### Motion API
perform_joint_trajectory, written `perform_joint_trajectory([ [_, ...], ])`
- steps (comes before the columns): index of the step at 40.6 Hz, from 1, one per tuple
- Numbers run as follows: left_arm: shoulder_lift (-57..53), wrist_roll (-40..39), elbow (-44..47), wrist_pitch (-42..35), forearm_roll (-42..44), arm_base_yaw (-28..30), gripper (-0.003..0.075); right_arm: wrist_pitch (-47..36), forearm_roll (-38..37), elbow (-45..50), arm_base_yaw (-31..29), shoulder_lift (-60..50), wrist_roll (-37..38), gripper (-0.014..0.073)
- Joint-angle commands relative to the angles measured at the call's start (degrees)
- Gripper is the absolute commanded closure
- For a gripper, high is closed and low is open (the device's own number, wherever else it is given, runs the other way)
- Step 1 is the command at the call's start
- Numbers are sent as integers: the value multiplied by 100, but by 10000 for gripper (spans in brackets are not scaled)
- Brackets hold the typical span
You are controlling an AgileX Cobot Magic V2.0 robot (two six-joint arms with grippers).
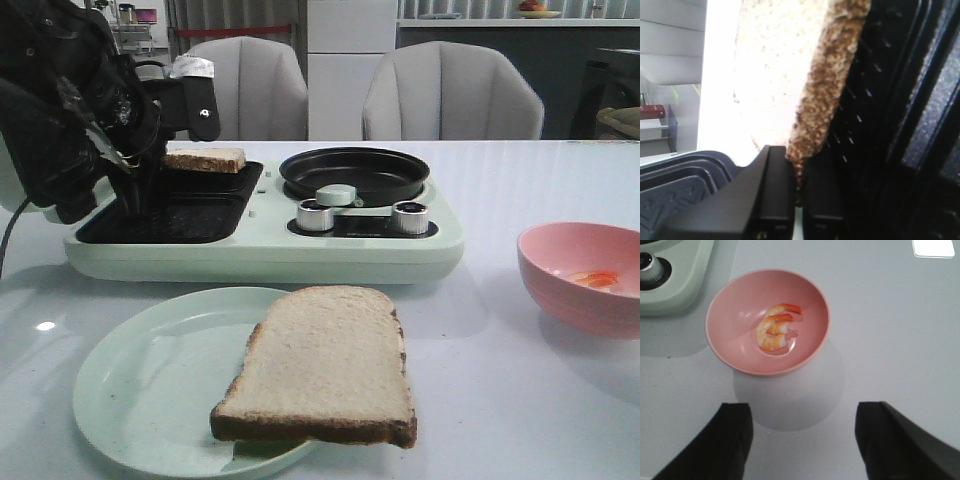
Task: Make breakfast with bread and shrimp
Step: 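Lower the bread into the press plate and open the left gripper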
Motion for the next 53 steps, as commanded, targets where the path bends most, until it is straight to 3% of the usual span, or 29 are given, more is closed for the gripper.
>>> perform_joint_trajectory([
  [1, -321, -101, -198, 102, 251, 9, 621, -420, -1, -165, -15, 0, -14, 48],
  [6, -321, -101, -198, 88, 251, 9, 584, -420, -1, -165, -15, 0, -14, 48],
  [15, -356, -101, -198, 85, 251, 9, 329, -420, -1, -165, -15, 0, -14, 48],
  [19, -448, -101, -155, 85, 251, -4, 269, -420, -1, -165, -15, 0, -14, 48],
  [28, -1183, -519, 293, -272, 251, -4, 284, -420, -1, -165, -15, 0, -14, 48],
  [37, -2327, -1215, 1249, -47, 251, -331, 284, -420, -1, -165, -15, 0, -14, 48],
  [47, -3490, -1935, 2481, 1074, 172, -1134, 284, -420, -1, -165, -15, 0, -14, 48],
  [53, -4202, -1945, 3264, 1466, -808, -1749, 284, -414, -1, -165, -15, 0, -14, 48],
])
